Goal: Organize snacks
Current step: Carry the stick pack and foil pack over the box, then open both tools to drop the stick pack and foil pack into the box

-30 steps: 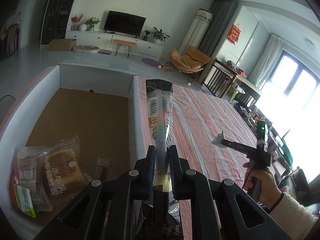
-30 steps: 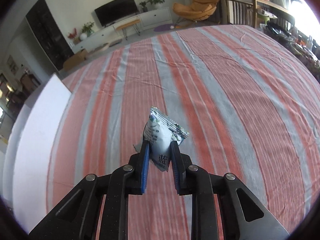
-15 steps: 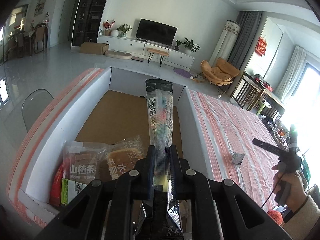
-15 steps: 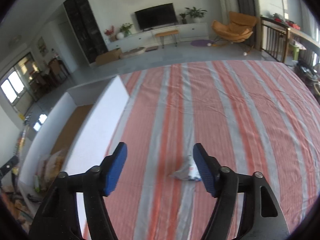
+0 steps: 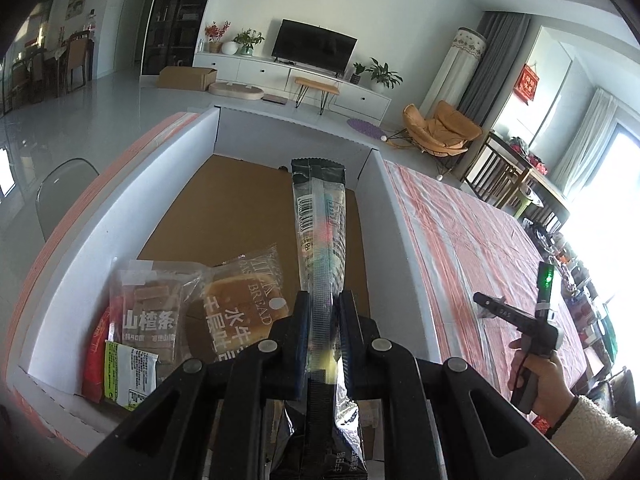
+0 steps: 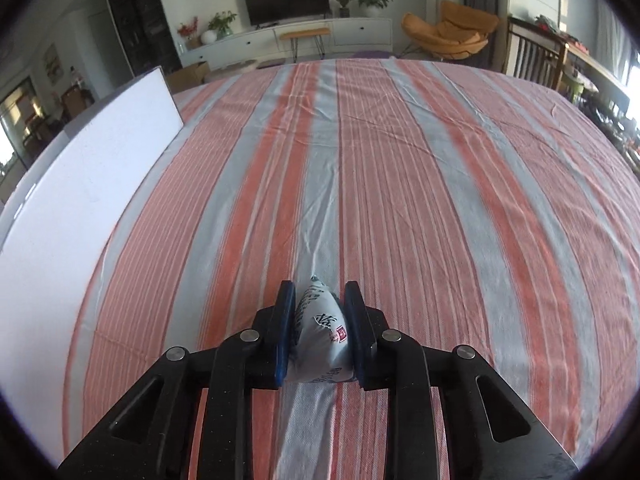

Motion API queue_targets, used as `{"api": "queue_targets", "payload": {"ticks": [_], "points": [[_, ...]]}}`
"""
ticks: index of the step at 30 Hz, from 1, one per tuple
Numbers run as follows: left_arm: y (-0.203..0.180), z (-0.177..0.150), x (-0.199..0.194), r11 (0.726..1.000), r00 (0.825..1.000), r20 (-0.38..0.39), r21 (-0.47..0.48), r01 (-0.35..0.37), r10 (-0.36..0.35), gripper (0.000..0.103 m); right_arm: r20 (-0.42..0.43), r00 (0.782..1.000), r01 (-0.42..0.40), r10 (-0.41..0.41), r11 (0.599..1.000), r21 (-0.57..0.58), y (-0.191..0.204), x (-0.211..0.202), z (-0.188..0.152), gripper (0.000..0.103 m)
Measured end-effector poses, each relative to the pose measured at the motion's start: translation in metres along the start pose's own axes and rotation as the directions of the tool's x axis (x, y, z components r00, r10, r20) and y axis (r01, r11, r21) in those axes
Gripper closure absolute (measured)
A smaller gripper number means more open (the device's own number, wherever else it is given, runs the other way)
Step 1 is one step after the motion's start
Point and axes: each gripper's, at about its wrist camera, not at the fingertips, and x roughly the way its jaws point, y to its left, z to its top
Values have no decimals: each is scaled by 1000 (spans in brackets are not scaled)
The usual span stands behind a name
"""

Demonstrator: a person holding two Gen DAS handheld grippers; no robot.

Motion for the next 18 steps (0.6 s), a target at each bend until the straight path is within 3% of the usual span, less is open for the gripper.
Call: {"api": "queue_targets", "payload": {"ticks": [4,7,11,13,14,15,16,18], "points": [[9,3,4,999,999,3,6,-36,36,90,60,984,-174,169,980,94,14,-45,12,78],[22,7,6,997,997,3,-9,-71,71,90,84,934,-352,347,934,63,66,-79,32,78],[36,6,10,991,991,-12,2,-132,132,90,26,855,-516,518,855,-63,161,-111,38,76],[38,4,14,985,985,-31,24,-170,170,88,-36,840,-542,542,832,-119,203,-114,28,73],[39,2,15,980,980,-29,29,-197,198,87,-78,837,-547,542,827,-130,219,-111,20,65],[39,1,16,974,974,-25,31,-223,223,78,-126,834,-551,537,823,-136,232,-105,12,56],[40,-1,17,971,971,-21,29,-239,240,69,-162,834,-549,528,823,-144,243,-100,6,35],[40,-2,13,965,965,8,17,-261,261,22,-179,847,-528,500,831,-174,252,-95,-5,34]]}}
